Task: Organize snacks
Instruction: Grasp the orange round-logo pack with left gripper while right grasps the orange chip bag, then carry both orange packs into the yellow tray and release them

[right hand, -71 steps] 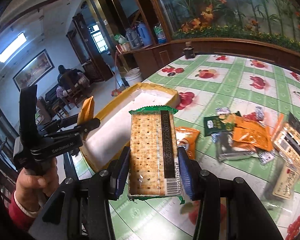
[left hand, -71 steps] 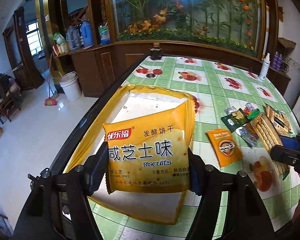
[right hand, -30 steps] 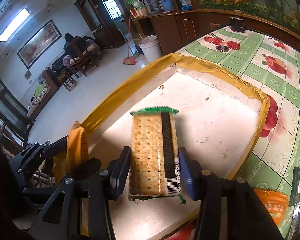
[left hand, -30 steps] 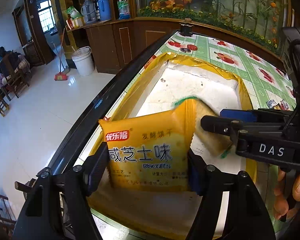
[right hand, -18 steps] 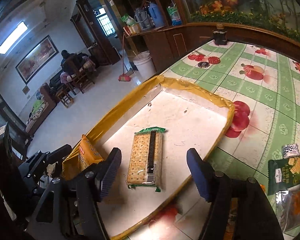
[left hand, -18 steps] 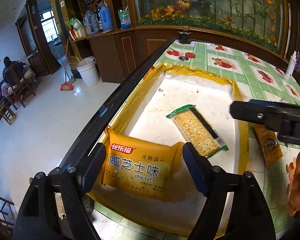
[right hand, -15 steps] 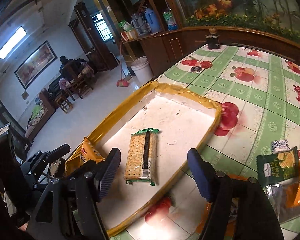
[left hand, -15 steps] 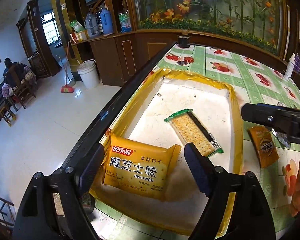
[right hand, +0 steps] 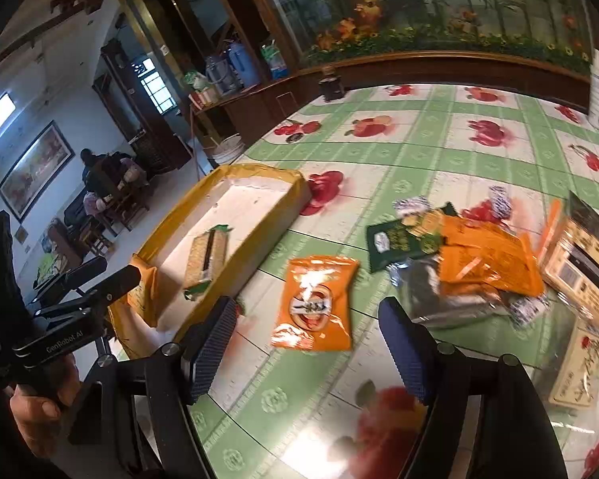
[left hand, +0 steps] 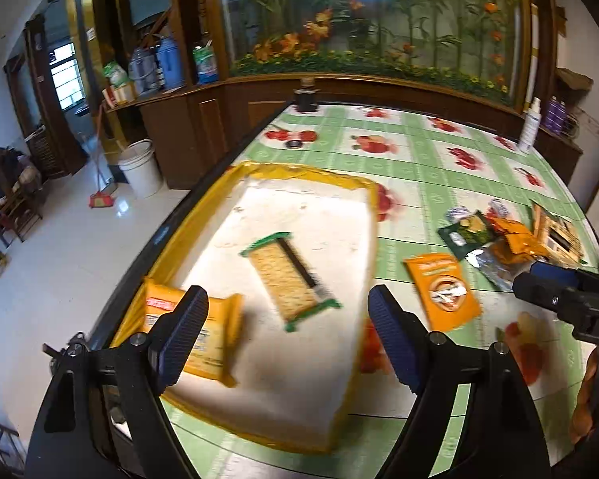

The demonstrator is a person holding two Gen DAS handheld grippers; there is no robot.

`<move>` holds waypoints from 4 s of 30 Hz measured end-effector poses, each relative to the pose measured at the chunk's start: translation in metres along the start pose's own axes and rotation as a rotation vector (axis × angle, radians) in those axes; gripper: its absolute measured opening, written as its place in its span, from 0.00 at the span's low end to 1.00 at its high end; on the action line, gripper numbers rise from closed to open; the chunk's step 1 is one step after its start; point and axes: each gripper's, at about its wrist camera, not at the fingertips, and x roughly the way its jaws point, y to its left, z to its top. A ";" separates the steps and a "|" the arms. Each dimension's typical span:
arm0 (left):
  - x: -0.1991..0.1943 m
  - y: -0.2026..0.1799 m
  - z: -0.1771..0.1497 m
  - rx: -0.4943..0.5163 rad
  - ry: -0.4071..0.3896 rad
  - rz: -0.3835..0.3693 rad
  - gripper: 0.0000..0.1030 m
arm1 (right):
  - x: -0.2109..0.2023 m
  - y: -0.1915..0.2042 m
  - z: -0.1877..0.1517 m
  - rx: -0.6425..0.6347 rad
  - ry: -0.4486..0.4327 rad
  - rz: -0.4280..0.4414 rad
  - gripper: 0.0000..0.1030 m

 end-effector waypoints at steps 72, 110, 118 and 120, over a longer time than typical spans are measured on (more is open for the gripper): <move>0.032 -0.090 -0.008 -0.043 0.083 -0.272 0.37 | -0.053 -0.091 -0.002 0.106 -0.081 0.038 0.39; 0.011 0.068 -0.020 -0.246 -0.012 0.022 0.37 | 0.037 0.103 0.018 -0.204 0.034 0.231 0.38; 0.017 0.070 -0.027 -0.255 0.008 0.010 0.37 | 0.064 0.116 0.026 -0.206 0.055 0.256 0.38; 0.018 0.067 -0.028 -0.253 0.013 -0.001 0.37 | 0.070 0.117 0.030 -0.200 0.061 0.261 0.38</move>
